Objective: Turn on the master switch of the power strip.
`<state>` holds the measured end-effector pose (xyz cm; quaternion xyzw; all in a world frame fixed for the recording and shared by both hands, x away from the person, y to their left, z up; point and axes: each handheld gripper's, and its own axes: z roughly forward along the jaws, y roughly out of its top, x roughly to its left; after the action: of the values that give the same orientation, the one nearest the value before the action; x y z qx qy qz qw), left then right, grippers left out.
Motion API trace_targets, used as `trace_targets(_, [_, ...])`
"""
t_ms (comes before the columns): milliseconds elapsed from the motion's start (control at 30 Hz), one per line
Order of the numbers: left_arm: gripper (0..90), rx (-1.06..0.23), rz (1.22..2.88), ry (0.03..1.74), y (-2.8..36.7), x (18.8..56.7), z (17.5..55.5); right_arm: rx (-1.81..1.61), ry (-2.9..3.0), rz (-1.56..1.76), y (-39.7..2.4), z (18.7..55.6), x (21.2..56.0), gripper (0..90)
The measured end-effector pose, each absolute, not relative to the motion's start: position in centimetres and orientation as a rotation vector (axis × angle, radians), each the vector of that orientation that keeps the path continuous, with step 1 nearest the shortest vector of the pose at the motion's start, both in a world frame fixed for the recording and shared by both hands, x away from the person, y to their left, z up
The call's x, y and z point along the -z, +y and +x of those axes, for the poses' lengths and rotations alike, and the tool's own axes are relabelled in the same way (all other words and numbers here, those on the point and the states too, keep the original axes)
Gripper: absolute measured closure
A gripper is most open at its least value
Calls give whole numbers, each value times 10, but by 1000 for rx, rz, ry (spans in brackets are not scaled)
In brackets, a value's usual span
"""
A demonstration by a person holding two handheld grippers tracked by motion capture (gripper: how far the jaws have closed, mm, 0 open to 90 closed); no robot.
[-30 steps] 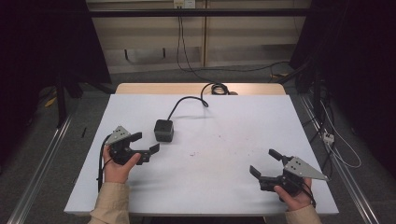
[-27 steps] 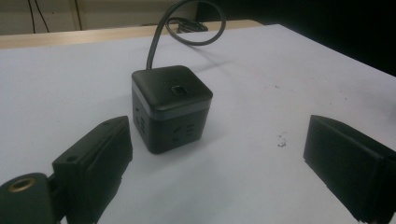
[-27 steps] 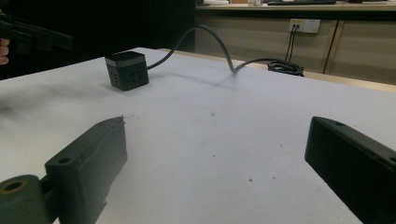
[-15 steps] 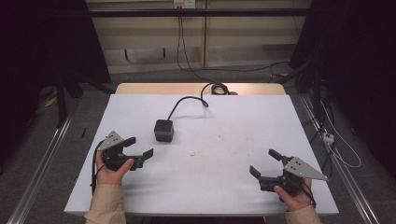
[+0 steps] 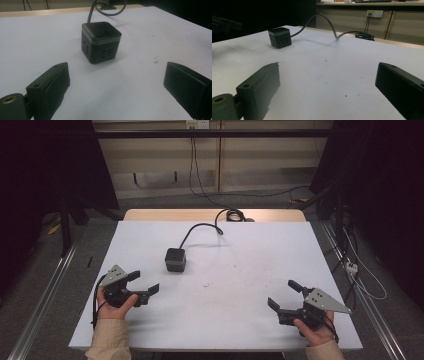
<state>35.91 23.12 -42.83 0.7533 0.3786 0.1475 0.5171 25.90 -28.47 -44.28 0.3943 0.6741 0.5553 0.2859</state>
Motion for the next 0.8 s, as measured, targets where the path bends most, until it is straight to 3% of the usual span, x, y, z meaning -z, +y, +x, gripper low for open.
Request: trace_targets(800, [64, -374, 1805, 924, 242, 432, 351, -1483, 1802, 1050, -284, 259, 443, 52])
